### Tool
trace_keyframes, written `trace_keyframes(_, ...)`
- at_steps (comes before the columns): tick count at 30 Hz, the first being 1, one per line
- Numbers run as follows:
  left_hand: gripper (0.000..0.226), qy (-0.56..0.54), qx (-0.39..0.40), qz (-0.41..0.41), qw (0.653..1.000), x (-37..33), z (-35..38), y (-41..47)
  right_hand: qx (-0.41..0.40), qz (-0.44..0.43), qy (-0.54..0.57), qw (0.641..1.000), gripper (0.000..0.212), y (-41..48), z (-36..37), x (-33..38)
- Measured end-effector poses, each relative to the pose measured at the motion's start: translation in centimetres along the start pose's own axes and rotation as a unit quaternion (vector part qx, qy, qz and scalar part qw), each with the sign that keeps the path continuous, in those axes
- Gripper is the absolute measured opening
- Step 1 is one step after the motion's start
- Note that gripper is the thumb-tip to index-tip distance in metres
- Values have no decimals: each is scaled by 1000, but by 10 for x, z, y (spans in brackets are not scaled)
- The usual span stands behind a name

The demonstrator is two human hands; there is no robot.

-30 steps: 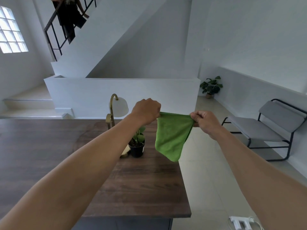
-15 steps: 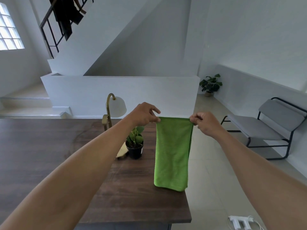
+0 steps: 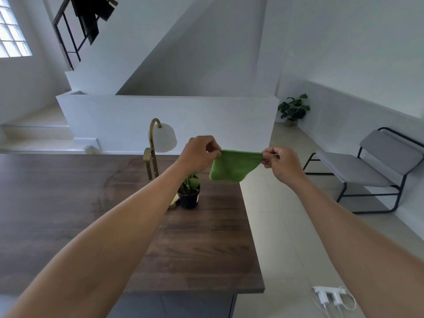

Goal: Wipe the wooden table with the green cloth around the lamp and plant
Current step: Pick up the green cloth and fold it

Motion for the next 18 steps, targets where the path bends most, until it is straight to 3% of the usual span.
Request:
trace_keyframes(3,7,33,176,-43,983,28,21,-28,120,76,14,990,23,-43,10,-24)
trace_keyframes(6,7,55,297,-89,949,62,50,-65,281,152,5,948,15,-93,21,-46)
trace_keyframes(9,7,58,402,-148,902,91,80,-98,366,204,-16,908,9,-129,28,-62)
trace_keyframes(15,14,3,523,-233,820,108,101,-131,472,305,30,826,8,-167,30,-71)
trace_keyframes(18,15,-42,596,-266,756,110,99,-145,559,356,86,744,7,-178,28,-65)
Point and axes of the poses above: each hand's wrist, its own y-axis towards the middle knuckle, its own z-axis out of the palm, x = y × z, the point moved 3 cm from there along y, towards the middle knuckle, and after that the axes turned 14 degrees about -z, right-handed, at the moved point
